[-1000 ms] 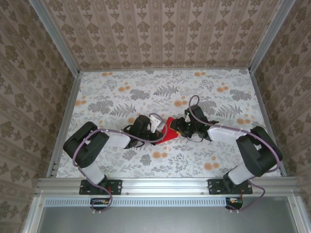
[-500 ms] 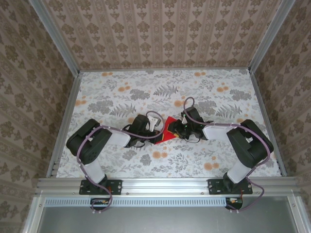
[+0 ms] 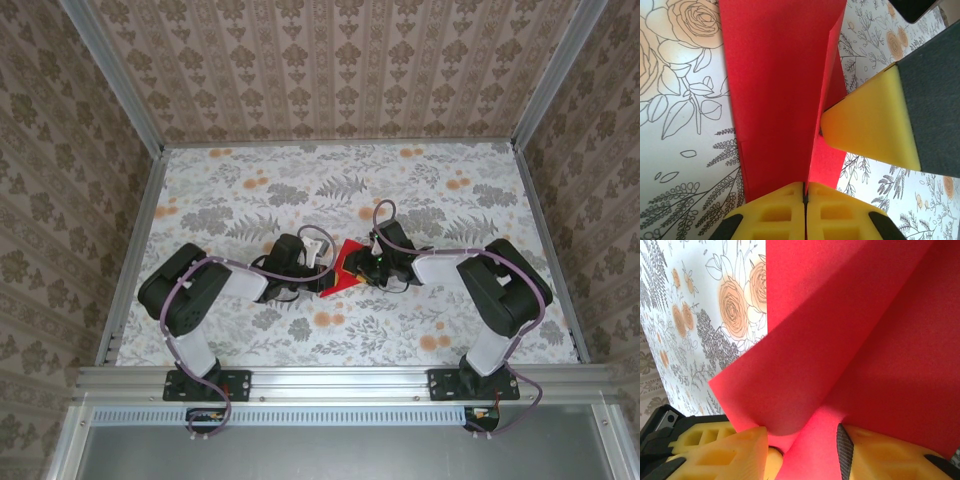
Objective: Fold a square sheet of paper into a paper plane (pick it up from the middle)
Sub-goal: Fourth fold the wing at the center of the table.
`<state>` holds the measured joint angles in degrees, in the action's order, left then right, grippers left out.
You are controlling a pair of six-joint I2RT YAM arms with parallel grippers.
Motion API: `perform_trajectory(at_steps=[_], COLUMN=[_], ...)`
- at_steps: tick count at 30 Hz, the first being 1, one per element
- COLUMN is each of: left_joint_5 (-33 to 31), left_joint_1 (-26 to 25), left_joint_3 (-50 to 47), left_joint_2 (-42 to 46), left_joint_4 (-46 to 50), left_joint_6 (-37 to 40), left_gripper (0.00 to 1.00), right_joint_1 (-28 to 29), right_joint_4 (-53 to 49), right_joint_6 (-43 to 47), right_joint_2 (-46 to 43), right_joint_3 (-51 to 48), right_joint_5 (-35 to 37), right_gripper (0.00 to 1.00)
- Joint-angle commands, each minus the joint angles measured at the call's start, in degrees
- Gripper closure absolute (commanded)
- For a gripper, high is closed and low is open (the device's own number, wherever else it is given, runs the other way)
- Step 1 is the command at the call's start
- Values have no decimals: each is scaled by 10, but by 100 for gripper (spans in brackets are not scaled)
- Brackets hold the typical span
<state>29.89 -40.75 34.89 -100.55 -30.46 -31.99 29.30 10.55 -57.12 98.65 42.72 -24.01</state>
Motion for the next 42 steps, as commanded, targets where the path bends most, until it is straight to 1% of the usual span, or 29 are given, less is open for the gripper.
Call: perform_trajectory(at_steps=[1,8,13,19,23,27,30,32,37,42], left_joint_5=[25,38,32,-7,-47,-27,-16,1,43,42], left_joint_1=[4,4,10,19,21,18,13,9,0,-11], left_joint_3=[10,23,25,18,15,15,33,47,59,78], left_joint_2=[-15,-22,1,71,121,139,132,121,91,63], left_joint_4=[3,16,50,138,191,192,219,227,189,191], left_joint_6=[-6,0,7,22,8,-14,-17,-14,-27,-30], left_gripper=[90,82,76,70,66,68,71,74,78,80], right_joint_1=[4,4,4,5,5,5,6,6,6,6], right_joint_4=[-13,-36,-71,-114,-132,-143,-152,-162,-188,-198], right_joint_6=[7,5,4,3,-1,-5,-8,-10,-13,-16], right_joint_2=[13,19,22,26,33,43,51,57,69,75], right_joint_3=[13,17,22,25,28,33,38,42,51,53], right_joint_5=[17,33,51,74,83,85,85,88,95,96], right_gripper=[55,53,53,53,53,51,50,49,48,48])
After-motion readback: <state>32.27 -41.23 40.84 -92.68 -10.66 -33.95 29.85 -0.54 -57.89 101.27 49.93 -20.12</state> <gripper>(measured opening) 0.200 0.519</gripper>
